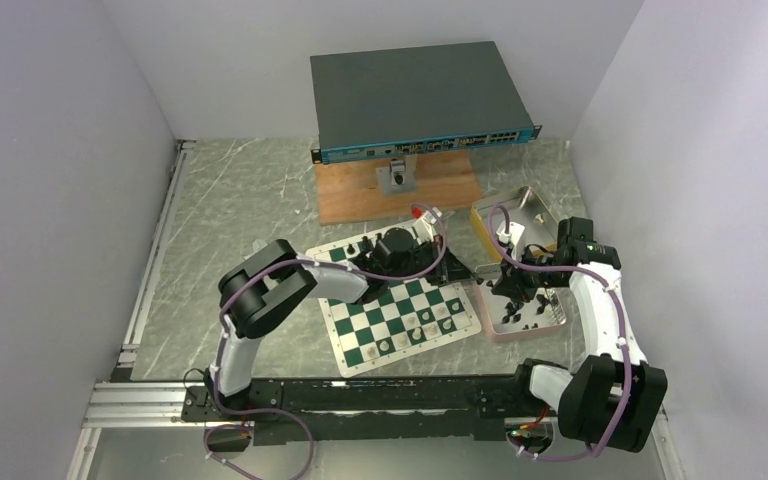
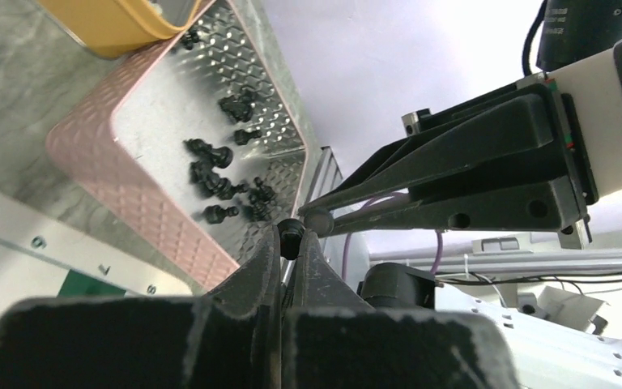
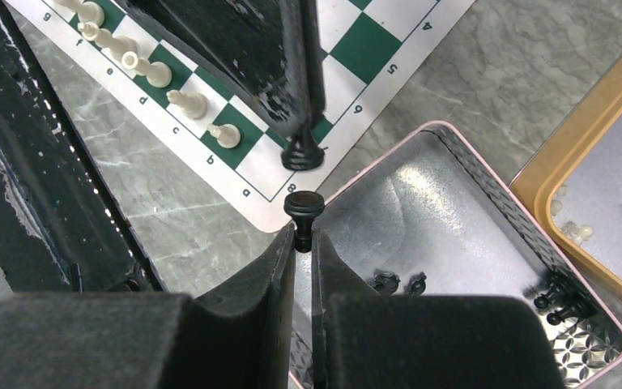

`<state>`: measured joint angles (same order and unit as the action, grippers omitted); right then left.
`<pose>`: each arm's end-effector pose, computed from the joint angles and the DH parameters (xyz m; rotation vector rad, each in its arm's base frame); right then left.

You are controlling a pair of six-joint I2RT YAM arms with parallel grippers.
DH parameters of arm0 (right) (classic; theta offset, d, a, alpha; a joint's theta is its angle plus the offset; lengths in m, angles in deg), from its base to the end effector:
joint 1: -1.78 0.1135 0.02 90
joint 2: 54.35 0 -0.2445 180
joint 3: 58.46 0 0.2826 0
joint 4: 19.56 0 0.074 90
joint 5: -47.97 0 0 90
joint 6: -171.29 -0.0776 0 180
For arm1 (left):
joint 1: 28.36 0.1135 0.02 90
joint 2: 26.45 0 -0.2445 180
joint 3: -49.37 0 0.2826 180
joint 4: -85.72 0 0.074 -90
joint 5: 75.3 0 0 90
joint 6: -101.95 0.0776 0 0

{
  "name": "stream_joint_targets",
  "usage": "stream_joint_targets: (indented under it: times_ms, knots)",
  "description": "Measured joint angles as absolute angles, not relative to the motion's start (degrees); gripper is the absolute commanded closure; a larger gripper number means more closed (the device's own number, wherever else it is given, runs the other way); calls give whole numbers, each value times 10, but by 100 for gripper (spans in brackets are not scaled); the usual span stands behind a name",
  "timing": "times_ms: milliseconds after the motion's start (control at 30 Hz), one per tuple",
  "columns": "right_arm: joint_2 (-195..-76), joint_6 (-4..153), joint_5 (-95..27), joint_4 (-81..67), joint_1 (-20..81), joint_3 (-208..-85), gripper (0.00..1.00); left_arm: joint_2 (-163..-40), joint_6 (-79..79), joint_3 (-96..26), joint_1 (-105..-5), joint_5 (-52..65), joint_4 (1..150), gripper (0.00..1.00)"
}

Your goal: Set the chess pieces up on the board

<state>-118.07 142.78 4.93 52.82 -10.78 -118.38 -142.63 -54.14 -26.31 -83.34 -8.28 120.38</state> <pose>0.2310 0.0066 0.1907 -1.1024 2.1196 0.6533 0.2549 -0.4166 0.1346 0.1751 2.0660 -1.8072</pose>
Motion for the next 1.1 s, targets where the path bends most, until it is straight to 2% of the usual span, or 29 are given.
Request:
stream_joint_targets:
  times_ms: [433, 767, 933, 1100]
  knots:
    - [-1201, 1354, -16, 476, -108, -1183, 91, -1253, -383, -173, -834, 15, 1073, 100]
    - [-1250, 1305, -79, 424, -108, -1175, 90, -1069, -223, -67, -834, 218, 881, 100]
    - [-1278, 1292, -101, 409, -108, -1171, 90, -1047, -170, -51, -825, 326, 797, 100]
    - [-1291, 1287, -111, 402, -108, -1169, 90, -1040, -146, -30, -777, 368, 765, 100]
